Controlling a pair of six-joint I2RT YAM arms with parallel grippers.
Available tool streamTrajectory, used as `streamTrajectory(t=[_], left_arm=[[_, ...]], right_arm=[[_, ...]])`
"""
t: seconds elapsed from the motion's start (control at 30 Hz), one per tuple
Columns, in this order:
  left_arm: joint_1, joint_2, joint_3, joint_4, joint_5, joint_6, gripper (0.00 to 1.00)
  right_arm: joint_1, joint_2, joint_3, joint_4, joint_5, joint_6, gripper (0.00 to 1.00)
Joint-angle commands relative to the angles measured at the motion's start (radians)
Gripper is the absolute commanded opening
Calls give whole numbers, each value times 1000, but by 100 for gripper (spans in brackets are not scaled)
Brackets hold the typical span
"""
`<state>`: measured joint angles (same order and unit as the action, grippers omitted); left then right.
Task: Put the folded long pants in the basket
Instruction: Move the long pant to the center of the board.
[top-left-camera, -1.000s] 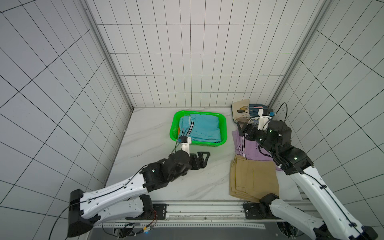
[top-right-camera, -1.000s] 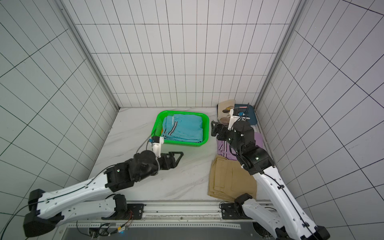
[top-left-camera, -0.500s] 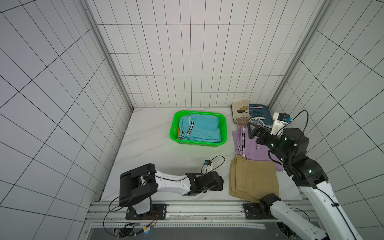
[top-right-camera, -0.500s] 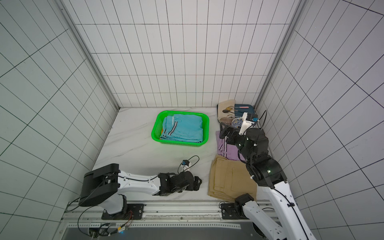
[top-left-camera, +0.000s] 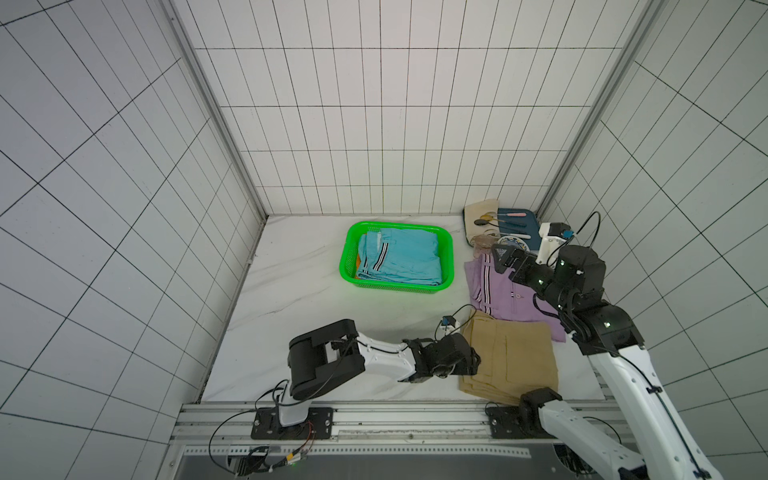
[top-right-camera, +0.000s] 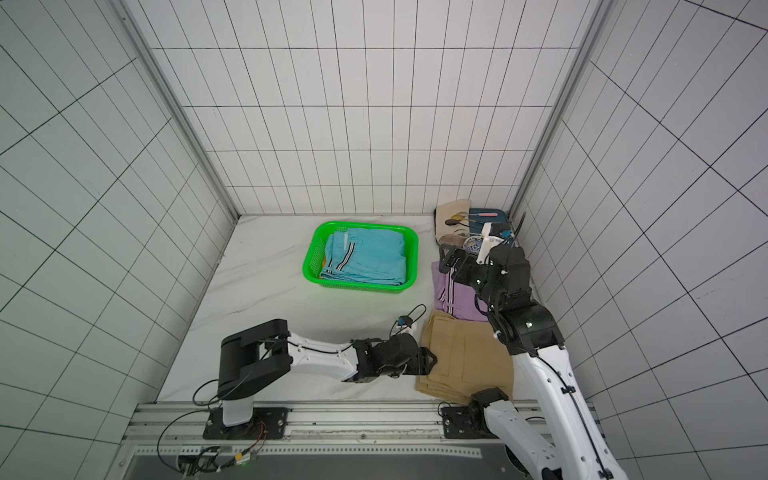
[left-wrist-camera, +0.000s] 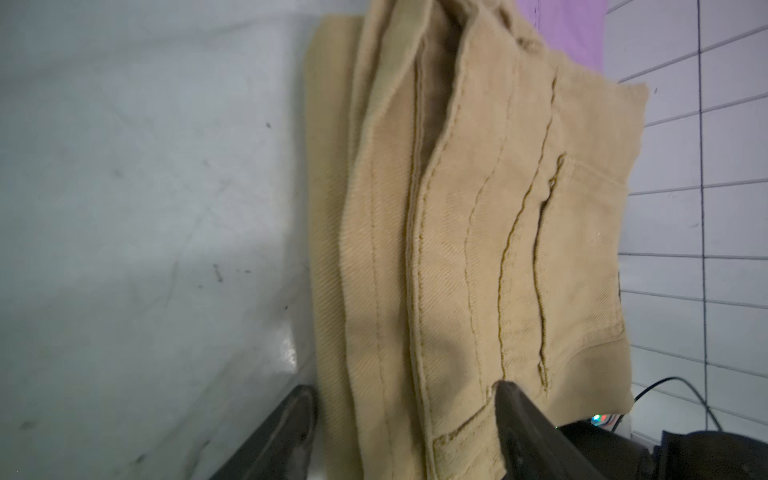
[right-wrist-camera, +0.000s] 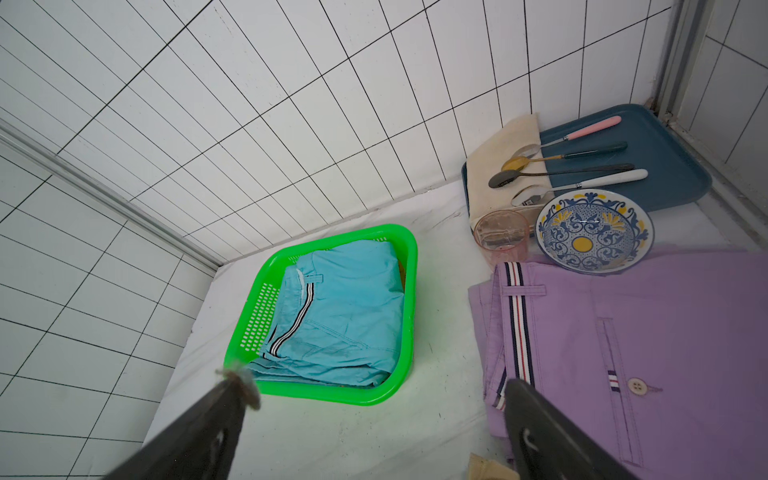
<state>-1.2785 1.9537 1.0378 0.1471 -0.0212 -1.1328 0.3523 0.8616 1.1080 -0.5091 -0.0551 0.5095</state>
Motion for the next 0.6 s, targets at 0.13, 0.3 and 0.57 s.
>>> streamTrajectory(t=[0.13,0.3,0.57], left_arm=[[56,134,-30,64,139,-41,0],[94,-8,-163,64,91,-38,0],[223,-449,-449,-136,30,-8,0]], right_arm=[[-19,-3,-9,-6,-47,6,99],[-21,0,-12,-6,-51,6,99],[-22,7,-39,17,-49,22,99]])
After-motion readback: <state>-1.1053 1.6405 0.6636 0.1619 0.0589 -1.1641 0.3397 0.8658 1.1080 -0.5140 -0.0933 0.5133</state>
